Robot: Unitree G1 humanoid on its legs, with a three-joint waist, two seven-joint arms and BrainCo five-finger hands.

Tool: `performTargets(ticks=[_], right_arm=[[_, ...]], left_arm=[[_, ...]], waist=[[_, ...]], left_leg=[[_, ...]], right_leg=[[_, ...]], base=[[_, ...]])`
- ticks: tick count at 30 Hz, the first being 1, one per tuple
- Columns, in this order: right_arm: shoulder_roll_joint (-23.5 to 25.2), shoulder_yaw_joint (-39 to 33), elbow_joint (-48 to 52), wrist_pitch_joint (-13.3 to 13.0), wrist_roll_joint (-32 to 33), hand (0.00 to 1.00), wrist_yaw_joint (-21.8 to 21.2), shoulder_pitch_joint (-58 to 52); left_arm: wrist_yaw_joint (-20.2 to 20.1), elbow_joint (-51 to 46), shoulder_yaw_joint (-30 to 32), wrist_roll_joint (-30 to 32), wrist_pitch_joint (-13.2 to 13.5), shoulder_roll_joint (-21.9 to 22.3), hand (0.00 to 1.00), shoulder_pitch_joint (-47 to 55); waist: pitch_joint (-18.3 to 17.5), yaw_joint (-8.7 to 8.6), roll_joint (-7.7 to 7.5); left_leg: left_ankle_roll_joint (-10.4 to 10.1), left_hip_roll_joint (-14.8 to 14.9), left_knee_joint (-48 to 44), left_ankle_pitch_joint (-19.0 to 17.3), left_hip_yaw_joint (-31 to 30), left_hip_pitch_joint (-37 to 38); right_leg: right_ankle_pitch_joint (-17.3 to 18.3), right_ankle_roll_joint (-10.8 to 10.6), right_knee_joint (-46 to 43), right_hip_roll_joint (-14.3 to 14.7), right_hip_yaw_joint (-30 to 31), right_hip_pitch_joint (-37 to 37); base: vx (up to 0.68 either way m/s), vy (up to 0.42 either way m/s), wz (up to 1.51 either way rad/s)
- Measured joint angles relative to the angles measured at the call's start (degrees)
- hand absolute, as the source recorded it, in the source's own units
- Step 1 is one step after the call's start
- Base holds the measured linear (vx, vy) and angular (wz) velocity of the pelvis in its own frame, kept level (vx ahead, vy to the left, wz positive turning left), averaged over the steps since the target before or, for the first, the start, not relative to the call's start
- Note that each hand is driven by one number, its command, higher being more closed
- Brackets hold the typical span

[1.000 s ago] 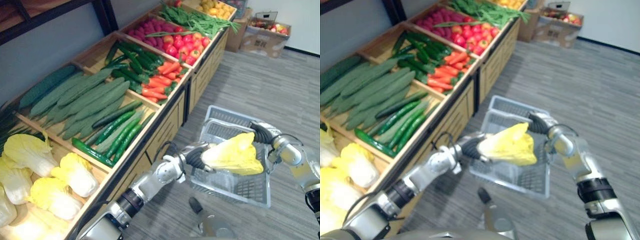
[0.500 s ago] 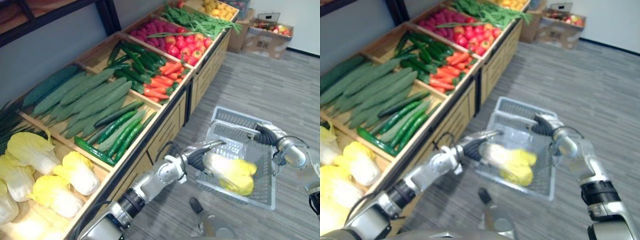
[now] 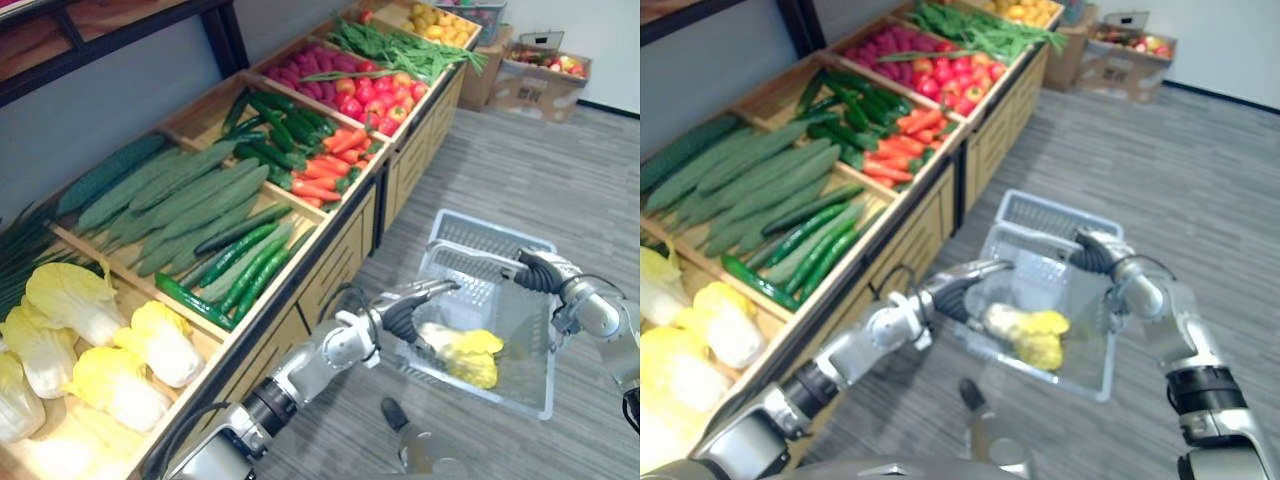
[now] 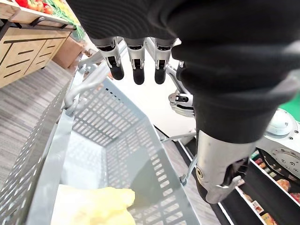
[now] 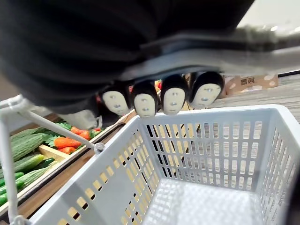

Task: Pick vegetable in the basket

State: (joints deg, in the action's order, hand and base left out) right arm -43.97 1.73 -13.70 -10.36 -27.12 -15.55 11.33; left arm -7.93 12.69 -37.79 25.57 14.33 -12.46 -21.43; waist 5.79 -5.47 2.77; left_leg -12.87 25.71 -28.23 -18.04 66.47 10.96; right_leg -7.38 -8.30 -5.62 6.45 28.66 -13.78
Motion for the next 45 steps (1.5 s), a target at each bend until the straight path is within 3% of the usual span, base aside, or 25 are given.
performTargets(ticks=[5,8,13,16,20,25,28,30,33,34,38,40,45], right_arm=[[0.0,-1.9,0.2,0.1,0.0,1.00,0.0,-1.3],[0.0,-3.3,0.7,0.1,0.0,1.00,0.0,-2.3],[1.2,-6.7,-0.5,0.0,0.1,1.00,0.7,-5.4],[5.2,-11.7,-5.2,0.1,0.1,1.00,2.8,-9.7],[10.7,-18.4,-9.5,1.7,0.2,1.00,5.4,-13.9],[20.4,-27.7,-15.8,3.3,0.5,1.00,9.7,-19.1],[24.6,-31.9,-23.5,4.0,2.9,1.00,11.7,-19.7],[28.4,-34.6,-30.2,4.7,4.8,1.00,12.0,-20.7],[29.3,-35.6,-35.0,5.0,5.2,1.00,13.8,-21.1],[29.4,-36.0,-37.6,5.1,5.3,1.00,14.2,-21.0],[30.8,-37.4,-41.2,5.5,5.3,1.00,15.3,-21.2],[31.9,-37.4,-41.3,6.1,5.3,1.00,15.6,-21.5],[33.9,-37.1,-41.2,6.2,5.4,1.00,16.6,-22.1]], left_arm=[[0.0,-2.0,0.0,-0.6,-0.1,0.4,0.00,0.1],[-0.4,-12.3,0.5,-3.9,-0.1,-3.6,0.00,1.6],[-1.9,-23.8,5.3,-22.3,2.9,-13.2,0.00,6.6],[-2.4,-28.1,9.5,-30.5,3.1,-15.4,0.00,11.7],[-2.5,-30.8,15.8,-38.6,3.2,-14.9,0.00,17.1],[-0.1,-33.3,27.2,-40.1,3.2,-8.9,0.00,25.2],[3.4,-33.0,34.6,-39.0,3.1,-3.5,0.00,28.4],[7.6,-30.3,43.4,-36.3,2.5,1.3,0.00,30.4],[11.8,-24.8,52.4,-33.8,0.8,5.1,0.00,31.0],[14.4,-22.6,56.9,-33.0,-1.0,6.3,0.00,31.1],[19.6,-16.5,64.6,-26.0,-3.6,7.3,0.00,31.4],[22.3,-8.1,69.9,-22.5,-5.2,7.7,0.00,31.4],[26.0,14.4,79.7,-23.4,-8.4,7.9,0.00,31.3]], waist=[[0.0,0.92,0.01],[-0.1,1.06,0.08],[-0.6,2.22,-0.06],[-2.4,3.24,-0.36],[-2.9,5.06,-1.00],[-3.9,6.84,-3.04],[-4.7,7.36,-4.27],[-5.2,7.44,-5.22],[-5.6,8.13,-5.80],[-5.7,8.13,-6.01],[-6.2,8.28,-6.86],[-6.8,7.81,-7.53],[-7.7,7.12,-7.92]], left_leg=[[0.0,0.1,-0.1,0.0,-1.3,-0.8],[0.0,0.2,-0.2,0.0,-2.8,-1.8],[0.4,0.2,-0.1,0.2,-5.6,-2.9],[1.1,0.1,0.2,0.6,-9.3,-5.1],[2.1,-0.7,0.3,1.2,-15.1,-8.3],[5.4,-5.2,4.3,3.5,-24.4,-13.0],[6.4,-9.0,8.0,5.8,-30.3,-15.4],[7.0,-12.4,12.3,8.7,-35.5,-16.0],[7.6,-15.4,17.5,12.2,-39.1,-16.6],[7.8,-16.6,20.7,14.5,-40.7,-16.5],[8.3,-18.3,28.3,19.2,-42.7,-14.0],[8.4,-18.7,32.7,21.8,-43.6,-12.5],[8.2,-18.6,34.1,22.1,-43.8,-11.4]], right_leg=[[0.0,0.0,0.0,-0.4,-0.9,0.0],[0.0,0.0,0.0,-0.8,-2.1,0.1],[0.1,0.2,0.1,-1.9,-4.6,0.8],[0.4,0.6,0.5,-3.3,-8.0,1.4],[0.5,0.7,1.1,-5.6,-13.0,2.5],[1.4,0.6,1.8,-10.8,-22.0,4.4],[2.5,0.9,2.6,-13.9,-27.4,6.0],[3.0,1.0,4.4,-15.9,-32.6,8.2],[3.0,1.0,5.7,-17.1,-36.0,9.1],[3.0,0.9,5.9,-17.6,-37.7,9.2],[2.9,0.7,6.6,-17.4,-40.1,10.2],[3.3,1.1,6.7,-16.8,-41.4,10.5],[4.8,1.4,6.6,-16.7,-42.3,11.1]], base=[[0.00,0.020,0.11],[-0.01,0.016,0.20],[-0.02,0.013,0.25],[-0.02,0.011,0.55],[-0.03,0.016,0.69],[-0.05,0.040,1.03],[-0.03,0.045,1.17],[0.06,0.019,1.24],[0.05,-0.010,0.81],[0.04,-0.013,0.69],[0.03,-0.020,0.35],[0.03,-0.016,0.22],[0.01,-0.002,0.04]])
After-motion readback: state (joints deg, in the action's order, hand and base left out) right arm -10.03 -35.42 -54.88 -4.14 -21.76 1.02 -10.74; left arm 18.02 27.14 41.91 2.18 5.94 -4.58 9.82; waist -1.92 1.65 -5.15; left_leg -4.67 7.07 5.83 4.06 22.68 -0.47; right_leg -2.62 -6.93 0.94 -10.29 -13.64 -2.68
